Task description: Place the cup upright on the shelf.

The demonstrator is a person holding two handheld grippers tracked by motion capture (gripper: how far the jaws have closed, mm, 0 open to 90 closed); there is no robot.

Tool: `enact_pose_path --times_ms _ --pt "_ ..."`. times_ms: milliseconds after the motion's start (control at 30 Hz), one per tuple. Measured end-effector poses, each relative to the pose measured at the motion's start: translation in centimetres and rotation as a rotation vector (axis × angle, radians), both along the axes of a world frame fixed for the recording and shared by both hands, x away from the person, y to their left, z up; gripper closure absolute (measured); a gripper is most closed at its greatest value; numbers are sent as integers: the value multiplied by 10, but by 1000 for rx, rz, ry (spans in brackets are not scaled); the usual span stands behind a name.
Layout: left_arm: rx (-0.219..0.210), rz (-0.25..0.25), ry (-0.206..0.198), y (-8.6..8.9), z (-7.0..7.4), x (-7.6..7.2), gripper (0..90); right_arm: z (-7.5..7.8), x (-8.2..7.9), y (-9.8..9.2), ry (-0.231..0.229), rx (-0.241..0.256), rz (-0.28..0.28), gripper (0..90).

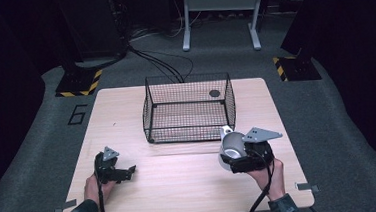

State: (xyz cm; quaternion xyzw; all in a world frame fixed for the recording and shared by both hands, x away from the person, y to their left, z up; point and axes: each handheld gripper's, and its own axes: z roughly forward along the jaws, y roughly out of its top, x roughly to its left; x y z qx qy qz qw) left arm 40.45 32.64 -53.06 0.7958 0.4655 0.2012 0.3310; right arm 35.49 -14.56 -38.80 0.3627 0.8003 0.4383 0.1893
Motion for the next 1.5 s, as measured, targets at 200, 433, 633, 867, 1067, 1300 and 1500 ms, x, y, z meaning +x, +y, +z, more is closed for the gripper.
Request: enact_pose_path --times_ms 200,433,633,867,1067,1300,1500 --pt "-7 6 -4 -1 0 1 8 12 8 7 -12 12 17 66" --pt "-9 10 -7 -2 -1 1 8 27 18 17 -29 2 48 66" --pt "-13 16 -19 -2 -2 2 8 38 27 22 -41 3 70 66" --pt "-13 14 -15 -2 -1 2 9 48 40 31 -47 -3 83 66" --pt "-10 13 -13 -2 -1 2 8 57 49 36 -47 0 85 66" --pt "-8 10 -16 -2 -1 2 9 66 63 44 -55 5 98 66" --pt "-8 12 -17 -2 -1 2 9 72 75 51 -60 4 103 66"
